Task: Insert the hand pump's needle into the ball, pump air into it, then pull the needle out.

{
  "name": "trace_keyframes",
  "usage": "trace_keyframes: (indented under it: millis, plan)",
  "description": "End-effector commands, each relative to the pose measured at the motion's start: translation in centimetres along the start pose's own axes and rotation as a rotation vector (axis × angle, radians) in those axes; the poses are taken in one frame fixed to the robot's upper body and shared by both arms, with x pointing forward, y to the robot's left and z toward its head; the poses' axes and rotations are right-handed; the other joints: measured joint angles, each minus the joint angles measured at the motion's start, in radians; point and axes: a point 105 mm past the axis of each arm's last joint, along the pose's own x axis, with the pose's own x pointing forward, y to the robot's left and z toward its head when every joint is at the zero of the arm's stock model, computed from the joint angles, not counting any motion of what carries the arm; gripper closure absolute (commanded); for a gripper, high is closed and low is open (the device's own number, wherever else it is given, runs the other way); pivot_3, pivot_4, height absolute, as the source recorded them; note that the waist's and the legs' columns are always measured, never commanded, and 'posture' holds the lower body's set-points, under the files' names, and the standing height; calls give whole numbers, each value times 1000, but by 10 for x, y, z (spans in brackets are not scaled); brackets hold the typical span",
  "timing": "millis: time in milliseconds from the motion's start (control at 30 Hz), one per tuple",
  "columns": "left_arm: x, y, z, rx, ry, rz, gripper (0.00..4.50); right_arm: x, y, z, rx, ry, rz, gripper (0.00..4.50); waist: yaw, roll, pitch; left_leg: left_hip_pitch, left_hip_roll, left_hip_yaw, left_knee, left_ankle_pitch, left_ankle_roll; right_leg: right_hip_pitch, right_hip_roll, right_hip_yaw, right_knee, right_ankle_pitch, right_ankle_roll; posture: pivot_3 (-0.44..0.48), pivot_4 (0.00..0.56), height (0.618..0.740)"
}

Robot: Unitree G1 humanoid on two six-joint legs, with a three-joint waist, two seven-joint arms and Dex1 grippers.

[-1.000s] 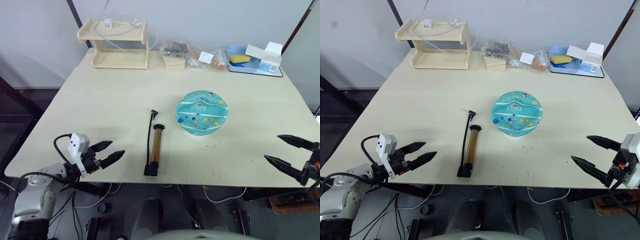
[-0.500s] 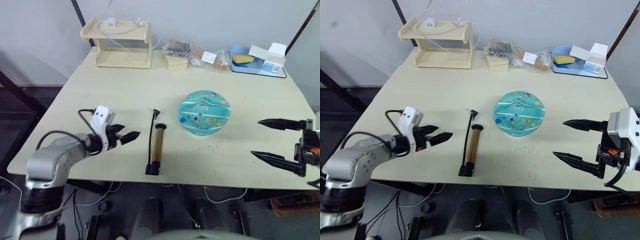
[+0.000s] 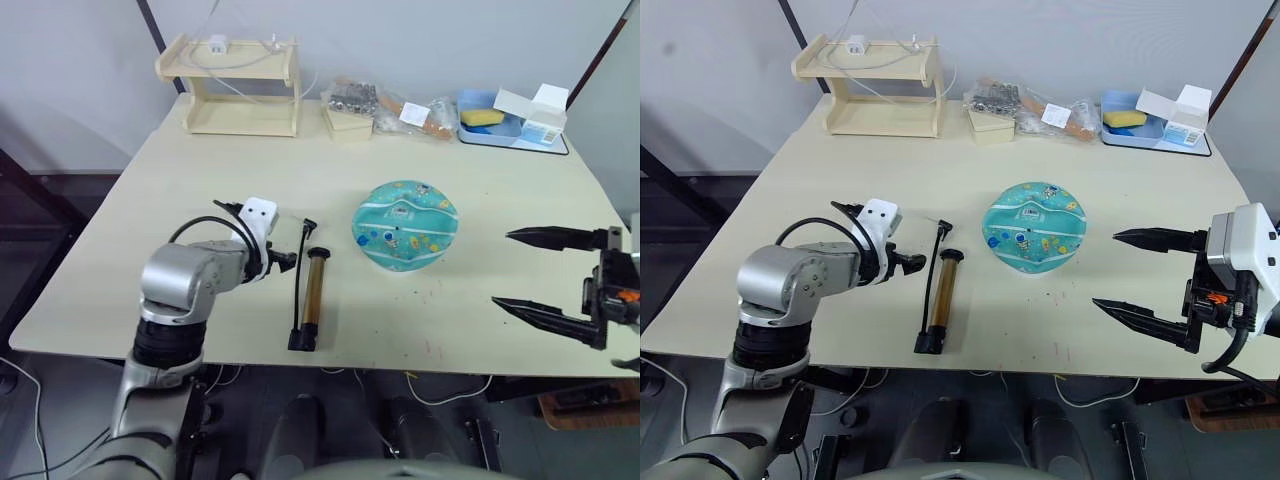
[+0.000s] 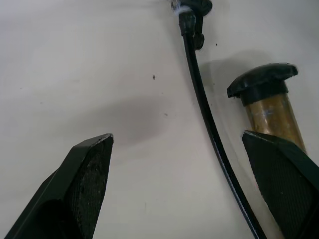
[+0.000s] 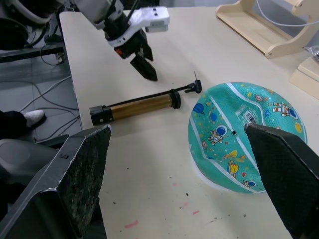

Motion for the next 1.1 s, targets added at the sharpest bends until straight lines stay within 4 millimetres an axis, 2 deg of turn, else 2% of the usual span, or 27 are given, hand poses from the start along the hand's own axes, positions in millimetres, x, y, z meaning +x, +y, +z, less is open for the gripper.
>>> trace_keyframes:
  millis: [33, 333, 600, 833, 1067, 1100]
  plan:
    - [4, 0, 4, 0, -19, 62, 132, -1, -3, 6, -28, -16, 3, 0, 0, 0, 0, 0, 0, 0, 0, 0, 0, 0, 0, 0, 0, 0, 0, 0, 150, 740]
    - [26, -19, -2, -81, 13, 64, 132, 0, -7, 4, -15, -5, 21, 0, 3, 0, 0, 0, -1, 0, 0, 0, 0, 0, -1, 0, 0, 1, -2, 0, 150, 740]
    - [50, -29, 6, -96, 12, 65, 132, 2, -7, 5, -18, 0, 29, 0, 8, 0, 0, 0, -2, 1, 1, 0, 0, 0, -1, 0, 1, 1, -2, 0, 150, 740]
    - [62, -34, 19, -98, 23, 63, 132, 2, -7, 3, -13, -1, 26, 0, 13, 0, 0, 0, -3, 1, 1, 0, 0, 0, -1, -1, 1, 1, -1, 0, 150, 740]
    - [66, -37, 11, -138, 81, 73, 132, 3, -6, 4, -10, -2, 21, 0, 21, 0, 0, 0, -3, 1, 1, 0, 0, 0, -1, -1, 1, 1, -1, 0, 150, 740]
    - [66, -37, 11, -142, 82, 73, 671, 3, -6, 4, -11, -2, 20, 0, 21, 0, 0, 0, -3, 1, 1, 0, 0, 1, -1, -1, 1, 1, -1, 0, 150, 740]
